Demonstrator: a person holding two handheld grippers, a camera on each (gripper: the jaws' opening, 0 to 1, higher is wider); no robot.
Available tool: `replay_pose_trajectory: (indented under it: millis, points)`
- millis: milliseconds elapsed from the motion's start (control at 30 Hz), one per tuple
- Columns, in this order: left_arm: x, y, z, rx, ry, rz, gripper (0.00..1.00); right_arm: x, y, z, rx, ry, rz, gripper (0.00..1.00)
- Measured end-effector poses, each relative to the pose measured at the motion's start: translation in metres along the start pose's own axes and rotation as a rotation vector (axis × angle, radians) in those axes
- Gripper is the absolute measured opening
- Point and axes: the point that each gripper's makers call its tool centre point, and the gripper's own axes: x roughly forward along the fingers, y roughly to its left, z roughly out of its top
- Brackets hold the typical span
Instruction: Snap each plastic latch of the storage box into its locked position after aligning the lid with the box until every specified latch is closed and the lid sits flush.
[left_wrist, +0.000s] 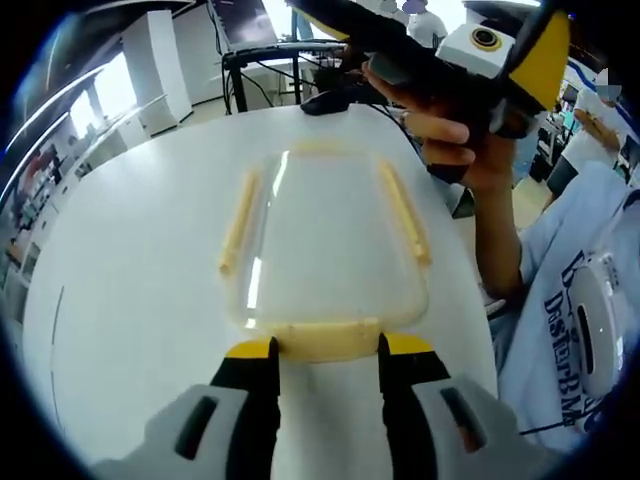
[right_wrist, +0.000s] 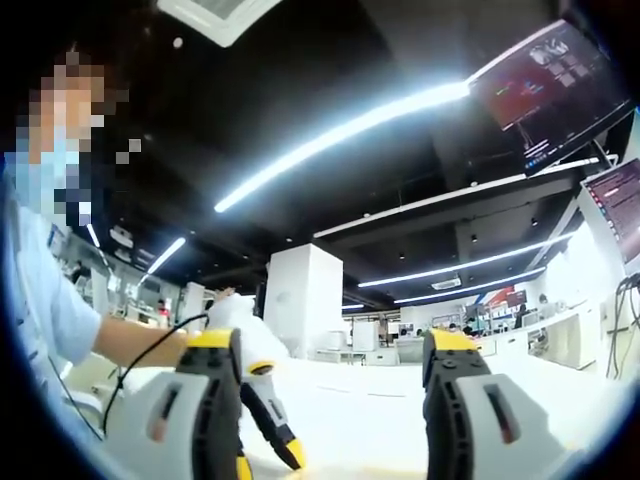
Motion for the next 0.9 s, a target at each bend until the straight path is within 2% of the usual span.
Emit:
replay_pose_trajectory:
  millis: [900]
  points:
    - [-0.008, -0.0089, -0.0098, -0.004, 0.009, -0.001, 0.38, 0.0009, 0.0024, -0.0019, -0.006, 0.009, 0.005, 0.73]
